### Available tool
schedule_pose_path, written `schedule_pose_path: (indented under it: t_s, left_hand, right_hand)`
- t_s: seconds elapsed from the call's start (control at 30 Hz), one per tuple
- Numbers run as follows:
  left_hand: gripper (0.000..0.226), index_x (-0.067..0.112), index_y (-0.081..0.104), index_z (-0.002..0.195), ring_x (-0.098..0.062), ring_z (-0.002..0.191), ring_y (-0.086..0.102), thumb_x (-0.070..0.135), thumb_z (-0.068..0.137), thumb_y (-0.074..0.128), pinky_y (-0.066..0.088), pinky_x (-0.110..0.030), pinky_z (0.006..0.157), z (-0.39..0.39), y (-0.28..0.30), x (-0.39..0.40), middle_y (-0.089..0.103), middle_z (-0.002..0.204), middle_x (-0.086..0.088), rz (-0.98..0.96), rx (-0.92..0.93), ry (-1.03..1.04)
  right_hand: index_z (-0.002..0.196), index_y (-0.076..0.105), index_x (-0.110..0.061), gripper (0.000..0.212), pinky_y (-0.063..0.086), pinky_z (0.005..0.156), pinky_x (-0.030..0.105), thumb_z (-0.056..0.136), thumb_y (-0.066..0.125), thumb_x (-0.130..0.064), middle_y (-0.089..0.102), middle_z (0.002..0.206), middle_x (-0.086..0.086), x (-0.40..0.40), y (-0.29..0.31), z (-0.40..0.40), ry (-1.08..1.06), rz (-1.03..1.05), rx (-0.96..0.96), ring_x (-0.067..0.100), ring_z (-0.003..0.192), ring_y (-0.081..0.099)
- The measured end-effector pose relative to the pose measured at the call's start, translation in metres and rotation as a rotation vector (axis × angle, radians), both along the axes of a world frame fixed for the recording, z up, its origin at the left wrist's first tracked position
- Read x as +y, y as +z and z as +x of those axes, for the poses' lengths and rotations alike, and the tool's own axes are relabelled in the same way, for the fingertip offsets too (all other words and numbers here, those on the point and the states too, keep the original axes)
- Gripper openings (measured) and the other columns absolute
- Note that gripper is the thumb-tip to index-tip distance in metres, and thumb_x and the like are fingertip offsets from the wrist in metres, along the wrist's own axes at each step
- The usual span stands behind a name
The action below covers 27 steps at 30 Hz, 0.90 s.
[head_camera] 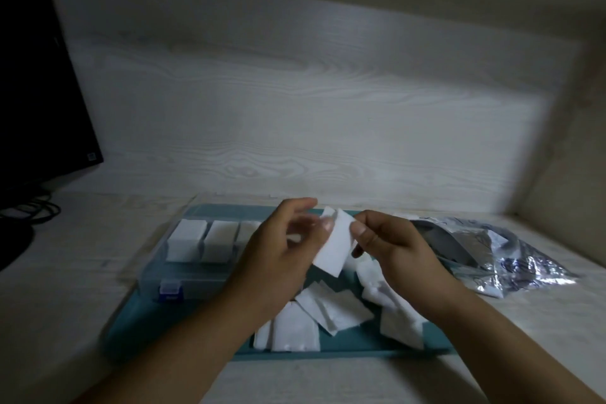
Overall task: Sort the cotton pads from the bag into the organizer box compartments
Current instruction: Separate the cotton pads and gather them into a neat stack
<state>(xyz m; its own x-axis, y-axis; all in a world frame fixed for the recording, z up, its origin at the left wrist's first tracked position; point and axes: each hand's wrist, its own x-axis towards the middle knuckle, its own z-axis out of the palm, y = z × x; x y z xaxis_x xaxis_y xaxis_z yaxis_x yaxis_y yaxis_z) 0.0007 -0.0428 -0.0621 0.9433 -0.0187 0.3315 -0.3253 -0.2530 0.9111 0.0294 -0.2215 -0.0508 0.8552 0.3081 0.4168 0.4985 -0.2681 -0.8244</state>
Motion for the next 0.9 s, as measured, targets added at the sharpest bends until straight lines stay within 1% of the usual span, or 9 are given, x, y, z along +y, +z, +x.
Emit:
schedule_pose_path:
  t_s: [0.1,0.17,0.23,0.3,0.4,0.53,0.67,0.77,0.9]
  left_hand:
    - [0.052,0.014,0.066,0.117,-0.036,0.095,0.070,0.055,0.090,0.047,0.057,-0.041,0.073,-0.002,0.014,-0.004,0.072,0.109,-0.018,-0.524,0.414,-0.205]
    - [0.050,0.006,0.062,0.123,-0.039,0.079,0.070,0.045,0.098,0.044,0.057,-0.041,0.065,-0.002,0.016,-0.002,0.069,0.109,-0.027,-0.646,0.493,-0.242]
    - [0.049,0.006,0.060,0.125,-0.031,0.067,0.065,0.044,0.100,0.040,0.053,-0.036,0.059,-0.003,0.015,-0.002,0.070,0.103,-0.029,-0.618,0.503,-0.259]
    - [0.047,0.006,0.061,0.123,-0.028,0.064,0.061,0.042,0.101,0.040,0.050,-0.036,0.061,-0.004,0.013,-0.004,0.071,0.096,-0.026,-0.582,0.493,-0.259]
    - [0.041,0.008,0.062,0.122,-0.024,0.063,0.064,0.038,0.100,0.046,0.051,-0.035,0.056,-0.005,0.011,-0.007,0.071,0.093,-0.020,-0.605,0.487,-0.177]
    - [0.035,0.010,0.064,0.121,-0.021,0.068,0.069,0.034,0.101,0.048,0.051,-0.026,0.048,-0.007,0.012,-0.009,0.071,0.093,-0.017,-0.667,0.502,-0.146]
    - [0.039,0.016,0.063,0.126,-0.028,0.096,0.071,0.039,0.103,0.041,0.056,-0.036,0.066,-0.003,0.007,-0.010,0.072,0.109,-0.018,-0.634,0.518,-0.162]
    - [0.047,0.016,0.067,0.120,-0.028,0.092,0.071,0.045,0.103,0.034,0.056,-0.036,0.067,-0.003,0.010,-0.011,0.072,0.108,-0.016,-0.657,0.534,-0.165]
    - [0.040,0.011,0.064,0.124,-0.037,0.112,0.065,0.035,0.103,0.039,0.055,-0.047,0.086,-0.003,0.011,-0.010,0.071,0.115,-0.019,-0.721,0.548,-0.150]
  right_hand:
    - [0.086,0.060,0.008,0.028,0.044,0.068,0.015,0.100,0.052,-0.015,0.058,0.074,0.004,0.004,-0.002,-0.004,0.060,0.052,0.056,0.009,0.071,0.054]
    - [0.090,0.064,-0.002,0.021,0.051,0.074,0.024,0.099,0.052,-0.017,0.066,0.082,0.003,0.006,-0.003,-0.004,0.010,0.001,0.042,0.014,0.080,0.062]
    - [0.090,0.064,-0.015,0.014,0.055,0.080,0.035,0.097,0.055,-0.024,0.069,0.089,0.002,0.009,-0.006,-0.006,-0.088,-0.059,-0.006,0.017,0.086,0.066]
    - [0.098,0.062,-0.026,0.010,0.054,0.078,0.031,0.095,0.055,-0.033,0.065,0.098,-0.006,0.012,-0.008,-0.010,-0.194,-0.134,-0.100,0.005,0.090,0.062]
    - [0.131,0.046,-0.036,0.044,0.044,0.085,0.014,0.090,0.050,-0.053,0.050,0.122,-0.021,0.012,-0.007,-0.018,-0.249,-0.246,-0.234,-0.011,0.109,0.047]
    - [0.151,0.018,-0.038,0.084,0.031,0.102,0.007,0.082,0.063,-0.056,0.038,0.140,-0.024,0.012,-0.004,-0.025,-0.056,-0.380,-0.252,-0.010,0.129,0.034]
    - [0.152,0.020,-0.036,0.090,0.032,0.101,0.006,0.081,0.075,-0.042,0.046,0.138,-0.019,0.016,-0.010,-0.023,-0.031,-0.407,-0.277,-0.007,0.126,0.040]
    - [0.149,0.027,-0.036,0.089,0.032,0.093,-0.001,0.078,0.080,-0.030,0.051,0.132,-0.017,0.015,-0.008,-0.023,-0.024,-0.324,-0.256,-0.008,0.121,0.043]
    - [0.147,0.027,-0.042,0.092,0.034,0.102,0.007,0.074,0.082,-0.035,0.051,0.131,-0.026,0.015,-0.008,-0.023,-0.015,-0.323,-0.268,-0.009,0.123,0.044]
